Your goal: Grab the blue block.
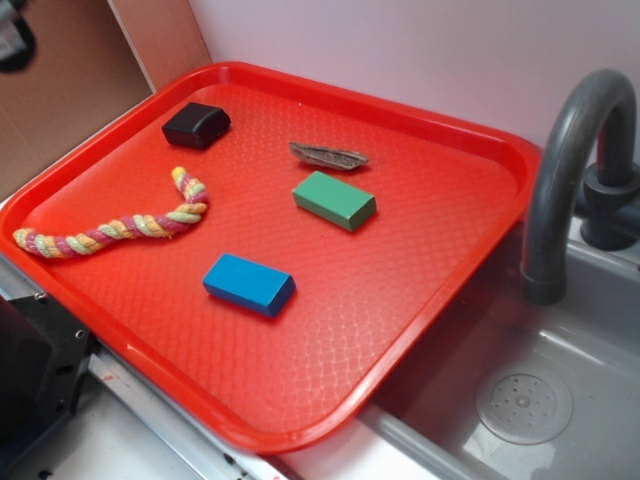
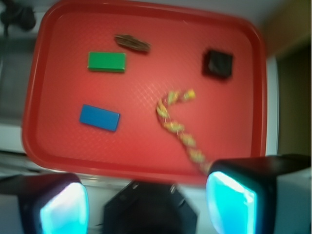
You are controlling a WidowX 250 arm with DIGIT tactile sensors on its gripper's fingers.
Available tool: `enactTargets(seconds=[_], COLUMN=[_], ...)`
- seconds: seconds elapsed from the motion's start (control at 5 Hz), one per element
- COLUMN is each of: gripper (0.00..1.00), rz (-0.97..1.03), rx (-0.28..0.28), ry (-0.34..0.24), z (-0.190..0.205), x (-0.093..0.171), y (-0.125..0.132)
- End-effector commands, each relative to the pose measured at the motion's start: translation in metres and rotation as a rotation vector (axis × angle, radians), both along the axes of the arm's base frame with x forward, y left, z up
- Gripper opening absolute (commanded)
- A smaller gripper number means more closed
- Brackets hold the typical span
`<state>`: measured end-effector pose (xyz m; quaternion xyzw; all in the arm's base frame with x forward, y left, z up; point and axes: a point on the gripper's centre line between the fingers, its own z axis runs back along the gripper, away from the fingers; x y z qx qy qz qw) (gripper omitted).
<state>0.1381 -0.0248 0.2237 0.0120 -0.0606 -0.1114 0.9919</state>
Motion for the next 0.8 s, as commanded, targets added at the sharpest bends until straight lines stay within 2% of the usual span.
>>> enactTargets(seconds=[0.0,0.2,0.4,0.6], gripper=[1.0,1.0,1.0,1.0], rz=[-0.504,-0.749,-0.995,-1.099], rx=[0.142,-0.024,-0.11,-0.058], ry=[-0.028,-0.057,-0.032,0.023], z=[-0.017,-0.037,-0.057,-0.073], x=[0.035,0.039,0.036,0.037], y=[-0.028,-0.045,-0.05,-0.055])
